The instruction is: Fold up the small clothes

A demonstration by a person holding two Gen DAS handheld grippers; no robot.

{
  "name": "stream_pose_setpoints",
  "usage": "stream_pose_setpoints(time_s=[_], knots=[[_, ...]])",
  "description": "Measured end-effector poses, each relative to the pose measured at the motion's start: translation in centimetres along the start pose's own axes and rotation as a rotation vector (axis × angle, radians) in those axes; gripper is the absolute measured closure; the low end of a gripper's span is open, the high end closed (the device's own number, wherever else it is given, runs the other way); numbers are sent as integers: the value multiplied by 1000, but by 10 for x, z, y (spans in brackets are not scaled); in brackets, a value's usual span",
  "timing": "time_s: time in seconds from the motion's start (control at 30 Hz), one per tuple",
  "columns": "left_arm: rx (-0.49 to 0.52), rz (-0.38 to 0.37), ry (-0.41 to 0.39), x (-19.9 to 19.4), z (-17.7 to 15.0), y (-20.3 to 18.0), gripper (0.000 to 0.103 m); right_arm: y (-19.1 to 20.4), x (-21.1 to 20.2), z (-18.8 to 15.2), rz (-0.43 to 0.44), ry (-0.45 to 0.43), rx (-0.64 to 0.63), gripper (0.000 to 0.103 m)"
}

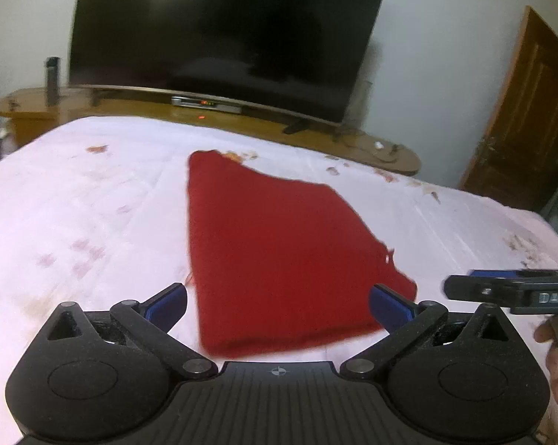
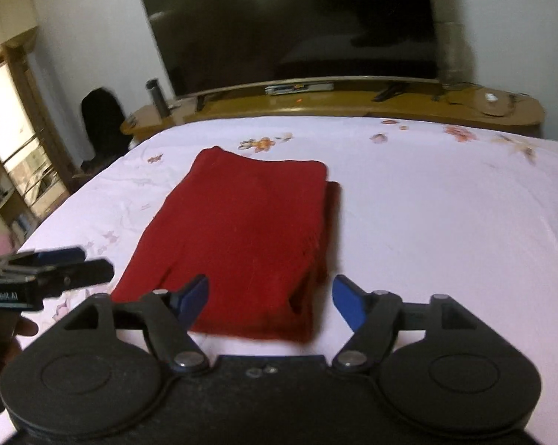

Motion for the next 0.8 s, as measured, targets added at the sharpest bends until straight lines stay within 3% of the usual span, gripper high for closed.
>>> stream_pose_setpoints(time_s=[0.07, 0.2, 0.37, 0.47, 0.8], knots=[[7, 16, -9, -18, -14, -7, 0, 1, -12, -13, -18, -9, 36, 16], [34, 45, -16, -43, -31, -29, 0, 14, -32, -33, -31, -15, 3, 15], [32, 67, -70, -88, -54, -57, 0, 28, -76, -54, -99, -80, -49, 10], [41, 93, -101, -119, -72, -73, 0, 34, -107, -72, -86, -125, -54, 3], [38, 98, -176, -200, -123, -98, 0, 58, -180, -125, -92, -217, -76, 1]])
Point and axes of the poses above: each gripper's, at about its wrist camera, not at the fingertips, and x roughly the way its jaws point, y to its left, z to its top, the point moved 10 cm from there along x, roughly the way its jaws point, and after that the axes turned 15 degrees about y, right-handed, at the moved point
